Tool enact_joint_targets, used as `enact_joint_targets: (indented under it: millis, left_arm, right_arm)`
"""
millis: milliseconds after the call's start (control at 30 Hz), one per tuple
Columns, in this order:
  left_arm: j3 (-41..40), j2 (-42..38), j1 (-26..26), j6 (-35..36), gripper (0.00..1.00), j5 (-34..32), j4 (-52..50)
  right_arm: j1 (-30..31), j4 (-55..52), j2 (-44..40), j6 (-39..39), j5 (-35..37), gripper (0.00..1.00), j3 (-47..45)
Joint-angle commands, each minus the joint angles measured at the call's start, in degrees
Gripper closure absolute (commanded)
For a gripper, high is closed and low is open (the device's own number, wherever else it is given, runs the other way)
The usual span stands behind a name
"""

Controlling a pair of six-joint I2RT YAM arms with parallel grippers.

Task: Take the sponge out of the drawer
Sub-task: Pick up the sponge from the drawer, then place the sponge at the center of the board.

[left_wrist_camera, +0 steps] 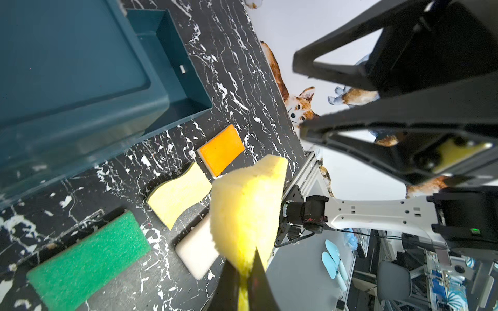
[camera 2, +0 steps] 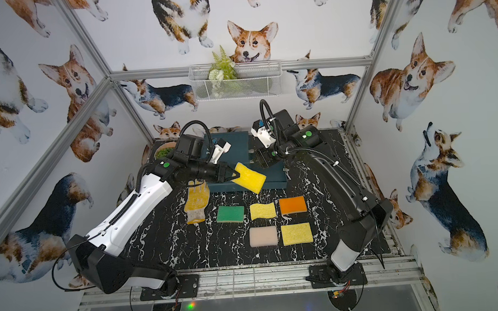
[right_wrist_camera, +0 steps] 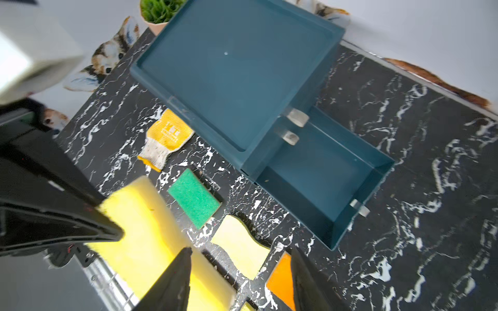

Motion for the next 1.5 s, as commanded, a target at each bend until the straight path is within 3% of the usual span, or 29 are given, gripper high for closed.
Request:
enact_joint_targets:
  millis: [0, 100, 367, 500, 733, 967, 1200, 1467]
  left_arm:
    - [-5.1, -4.5, 0.0, -6.1, 1.0, -4.8, 3.2]
    - [-11.5, -9.6, -0.1, -9.8, 1.0, -7.4, 3.2]
    - [-31.2, -24.1, -0.2, -22.4, 1.0, -12.6, 7.3]
    - [-41.6, -30.5, -0.4, -28.8, 1.0, -14.9, 10.4]
    - [-51.4, -35.8, -1.3, -33.9, 1.0, -15.1, 13.5]
    - [-56.8, -34.9, -5.1, -35.6, 1.0, -16.1, 15.4]
    - [-60.2, -34.9, -5.1, -36.2, 1.0, -16.2, 16.3]
    - [-59.6, -33.7, -5.1, -34.4, 0.72, -16.3, 15.1]
  right_arm:
    - [-0.5, 9.5, -3.5, 4.9, 9.1, 0.31, -4.4]
    - [-1.7, 13.2, -7.1, 7.2, 11.8, 0.25, -9.4]
    - [-7.1, 18.5, -13.9, 13.5, 11.3, 0.21, -19.6]
    - [-7.5, 17.3, -14.9, 13.3, 12.5, 0.2, -21.2]
    - [-7.6, 15.8, -15.6, 12.8, 12.8, 0.2, -21.6]
    - [-7.7, 15.6, -17.9, 13.7, 13.6, 0.2, -24.6]
    - [-7.7, 15.3, -19.5, 14.7, 15.2, 0.2, -26.3]
    - [-7.8, 15.3, -20.0, 15.6, 16.5, 0.2, -26.7]
